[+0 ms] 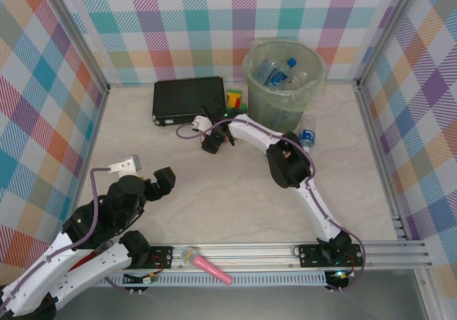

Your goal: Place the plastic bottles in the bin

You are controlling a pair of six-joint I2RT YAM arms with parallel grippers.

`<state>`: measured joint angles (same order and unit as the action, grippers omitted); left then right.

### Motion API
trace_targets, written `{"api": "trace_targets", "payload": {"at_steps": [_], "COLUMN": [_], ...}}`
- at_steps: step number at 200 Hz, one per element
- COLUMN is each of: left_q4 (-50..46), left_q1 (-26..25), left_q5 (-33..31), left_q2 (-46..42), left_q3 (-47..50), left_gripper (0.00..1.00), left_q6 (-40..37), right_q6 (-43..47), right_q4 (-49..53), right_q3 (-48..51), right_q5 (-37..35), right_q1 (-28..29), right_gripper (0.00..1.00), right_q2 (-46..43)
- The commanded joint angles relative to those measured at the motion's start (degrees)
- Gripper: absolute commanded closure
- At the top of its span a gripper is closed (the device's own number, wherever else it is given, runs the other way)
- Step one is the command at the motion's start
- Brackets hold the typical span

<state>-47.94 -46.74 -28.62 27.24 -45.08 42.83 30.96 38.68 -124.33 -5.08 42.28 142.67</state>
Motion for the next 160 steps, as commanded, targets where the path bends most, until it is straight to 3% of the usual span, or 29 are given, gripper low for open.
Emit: {"api": "trace_targets", "payload": {"at_steps": [1,28,49,73,98,160], "left_q4": [1.3,2.9,3.2,2.6,1.4,0.1], "left_q1": [0.1,0.2,0.2,0.1,0.2,0.1], "left_q5": [-0.5,0.7,1.2,1.4,1.2,0.7], "left_q2": [0.8,1.1,1.3,1.0,0.1,-1.1], "left_q3": [-0.8,0.2,0.3,0.1,-0.2,-0.3], "left_gripper": [0.0,0.0,0.0,0.0,0.0,0.0], "left_q6": [-0.5,-0.6,-0.6,-0.6,-0.6,-0.5], "right_q6": [-1.4,-2.5,-2.0,-0.4,1.6,5.7], "right_q4": [2.6,2.3,2.4,3.0,3.8,6.7], "right_q3": [2.6,5.9,6.7,4.7,1.4,-3.3], "right_q5": [3.0,2.6,2.4,-0.7,-3.2,-5.6], "right_q1": [0.7,1.2,2.0,3.3,4.6,5.7], "right_gripper": [0.21,0.35,0.35,0.24,0.21,0.32], "right_q2": [-2.8,-5.8,-6.2,-4.2,-1.4,3.2]}}
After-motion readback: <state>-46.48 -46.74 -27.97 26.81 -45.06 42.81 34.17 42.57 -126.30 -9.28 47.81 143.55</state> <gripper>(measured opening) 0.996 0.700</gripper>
